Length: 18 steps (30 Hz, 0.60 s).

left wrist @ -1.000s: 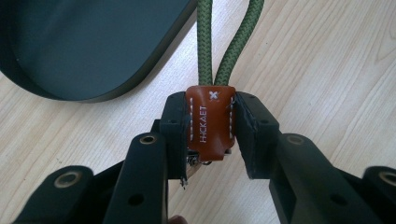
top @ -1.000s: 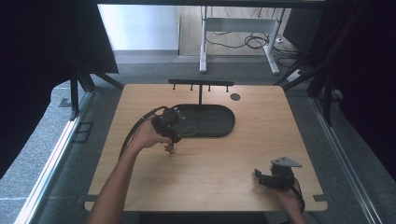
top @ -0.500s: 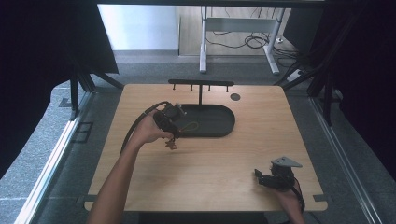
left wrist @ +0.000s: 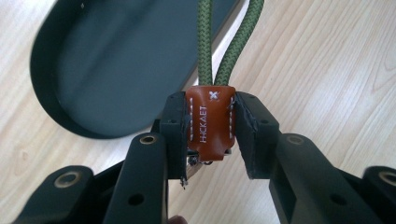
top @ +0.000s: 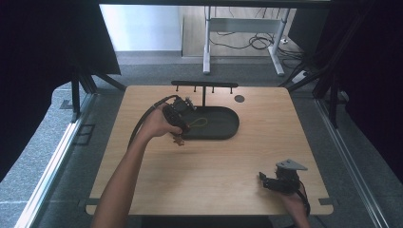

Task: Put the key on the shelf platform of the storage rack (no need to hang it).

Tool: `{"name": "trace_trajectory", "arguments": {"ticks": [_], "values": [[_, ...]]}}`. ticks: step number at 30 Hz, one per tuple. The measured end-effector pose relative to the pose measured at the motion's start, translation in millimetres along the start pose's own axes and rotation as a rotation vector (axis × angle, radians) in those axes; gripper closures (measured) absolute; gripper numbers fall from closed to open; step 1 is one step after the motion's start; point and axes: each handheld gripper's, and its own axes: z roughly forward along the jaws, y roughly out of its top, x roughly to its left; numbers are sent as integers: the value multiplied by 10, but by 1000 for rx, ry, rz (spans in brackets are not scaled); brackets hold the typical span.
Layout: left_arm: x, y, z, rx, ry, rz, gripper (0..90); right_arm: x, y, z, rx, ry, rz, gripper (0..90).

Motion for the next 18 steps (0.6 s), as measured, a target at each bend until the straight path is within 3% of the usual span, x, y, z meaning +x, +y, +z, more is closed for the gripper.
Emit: {"name": "trace_trajectory", "arguments": {"ticks": [12, 18], "values": [[17, 216, 43, 20, -9, 10, 665, 0, 0, 0, -1, 0, 1, 193], [9, 413, 45, 23, -2, 42, 665, -1, 0, 1, 0, 0, -1, 193]]}}
